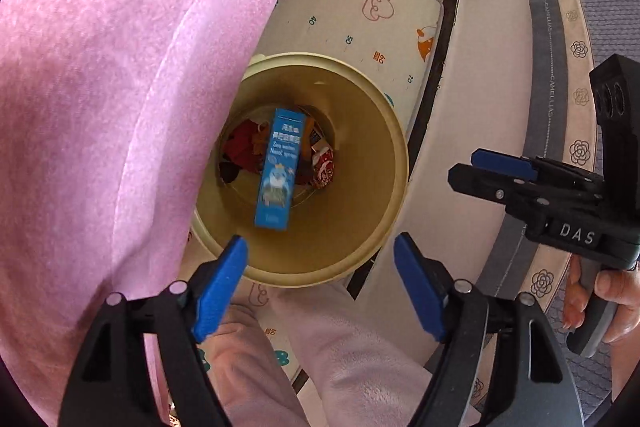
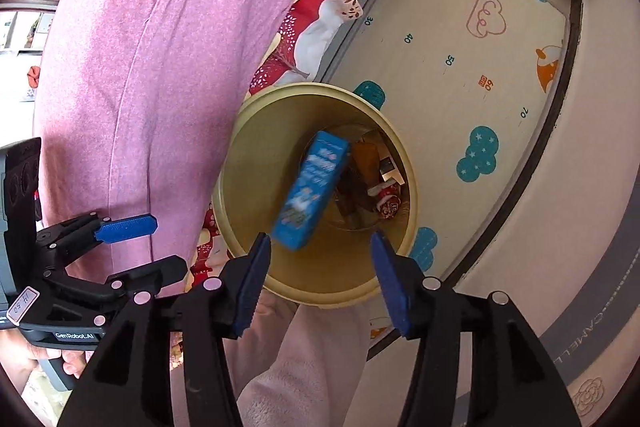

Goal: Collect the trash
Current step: 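Carry box and sock over the yellow bin and open both grippers, then move both open grippers back over the bed toward the black and orange socks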

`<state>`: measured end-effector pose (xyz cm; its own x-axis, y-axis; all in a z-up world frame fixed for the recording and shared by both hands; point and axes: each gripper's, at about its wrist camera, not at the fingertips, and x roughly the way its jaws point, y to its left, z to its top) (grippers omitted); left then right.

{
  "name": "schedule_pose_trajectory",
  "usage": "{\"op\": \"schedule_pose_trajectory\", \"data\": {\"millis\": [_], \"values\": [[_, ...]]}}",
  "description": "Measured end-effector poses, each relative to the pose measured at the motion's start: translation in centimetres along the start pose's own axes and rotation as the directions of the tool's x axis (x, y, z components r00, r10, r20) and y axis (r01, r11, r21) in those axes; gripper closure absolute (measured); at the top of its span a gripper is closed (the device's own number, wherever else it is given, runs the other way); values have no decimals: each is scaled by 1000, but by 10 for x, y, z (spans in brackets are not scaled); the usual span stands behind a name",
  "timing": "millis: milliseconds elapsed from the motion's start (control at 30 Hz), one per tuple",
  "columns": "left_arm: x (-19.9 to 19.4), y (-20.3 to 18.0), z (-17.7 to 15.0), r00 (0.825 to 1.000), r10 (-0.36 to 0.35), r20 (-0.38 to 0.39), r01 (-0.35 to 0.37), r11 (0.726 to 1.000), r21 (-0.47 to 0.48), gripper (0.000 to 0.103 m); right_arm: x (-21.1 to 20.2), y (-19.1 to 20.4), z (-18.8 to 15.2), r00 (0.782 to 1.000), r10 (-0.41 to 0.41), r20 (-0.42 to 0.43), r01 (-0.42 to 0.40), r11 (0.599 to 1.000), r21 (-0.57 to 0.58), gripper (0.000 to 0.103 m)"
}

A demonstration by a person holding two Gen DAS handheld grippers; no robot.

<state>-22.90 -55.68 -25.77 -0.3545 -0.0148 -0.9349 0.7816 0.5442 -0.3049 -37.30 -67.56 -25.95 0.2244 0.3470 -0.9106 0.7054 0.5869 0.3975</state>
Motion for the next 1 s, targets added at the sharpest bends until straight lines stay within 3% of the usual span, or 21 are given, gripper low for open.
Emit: {"op": "schedule_pose_trajectory", "data": {"millis": [267, 633, 833, 1000], "values": [[-2, 2, -5, 1000, 2, -3, -2, 1000, -1, 27, 0, 3, -2, 1000, 2, -13, -2, 1000, -2, 55], [-17, 2, -10, 997, -48, 66, 50, 998, -40, 27, -10, 39, 5, 1000, 5, -11, -6, 998, -60, 56], [-50, 20, -26, 987, -80, 140, 92, 993, -80, 27, -34, 79, 7, 999, 10, 39, -5, 992, -130, 57], [-93, 47, -49, 968, -79, 237, 109, 988, -114, 27, -50, 137, 1, 998, 21, 65, -5, 973, -229, 57]]}}
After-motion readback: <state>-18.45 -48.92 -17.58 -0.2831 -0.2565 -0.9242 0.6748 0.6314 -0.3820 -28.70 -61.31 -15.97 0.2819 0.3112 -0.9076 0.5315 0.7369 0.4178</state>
